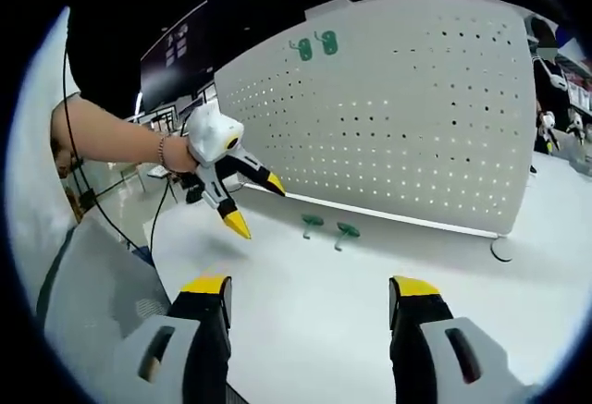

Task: Insert the hook assembly into the mounting plate slot until the hook locks in place.

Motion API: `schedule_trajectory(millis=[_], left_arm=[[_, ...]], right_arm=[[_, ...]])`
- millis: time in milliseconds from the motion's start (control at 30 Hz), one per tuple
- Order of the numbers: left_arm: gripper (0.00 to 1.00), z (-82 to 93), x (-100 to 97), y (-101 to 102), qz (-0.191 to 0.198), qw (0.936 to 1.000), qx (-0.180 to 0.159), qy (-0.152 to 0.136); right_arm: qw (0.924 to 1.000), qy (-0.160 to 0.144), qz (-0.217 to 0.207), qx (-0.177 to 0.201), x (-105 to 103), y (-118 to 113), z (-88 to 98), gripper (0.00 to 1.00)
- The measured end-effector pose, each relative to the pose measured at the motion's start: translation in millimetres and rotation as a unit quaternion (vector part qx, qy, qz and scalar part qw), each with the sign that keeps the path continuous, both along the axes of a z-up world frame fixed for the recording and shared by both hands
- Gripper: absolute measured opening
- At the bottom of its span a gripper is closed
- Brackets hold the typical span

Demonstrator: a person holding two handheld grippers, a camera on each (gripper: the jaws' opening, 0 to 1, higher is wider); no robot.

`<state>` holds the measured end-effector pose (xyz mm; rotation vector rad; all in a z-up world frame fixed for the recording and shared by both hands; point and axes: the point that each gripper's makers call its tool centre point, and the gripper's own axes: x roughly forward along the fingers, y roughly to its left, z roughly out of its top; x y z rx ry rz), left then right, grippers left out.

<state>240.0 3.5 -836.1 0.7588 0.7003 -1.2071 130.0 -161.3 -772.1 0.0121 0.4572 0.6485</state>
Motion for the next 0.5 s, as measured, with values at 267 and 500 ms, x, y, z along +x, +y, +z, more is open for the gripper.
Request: schedule_trajectory(millis=[267,500], left_arm=[[0.71,-6.3,9.9,-6,-0.008,0.9999,0.009,0.005],[0.70,-12.5,13.7,-7,-0.012,0.9998,0.014,0.011]], right_arm=[[1.0000,0.002,-0.005,0.001,-2,-3,-0.3,0.67],[1.0000,0.002,-0.007,0.002,-3,-5,0.4,0.67]])
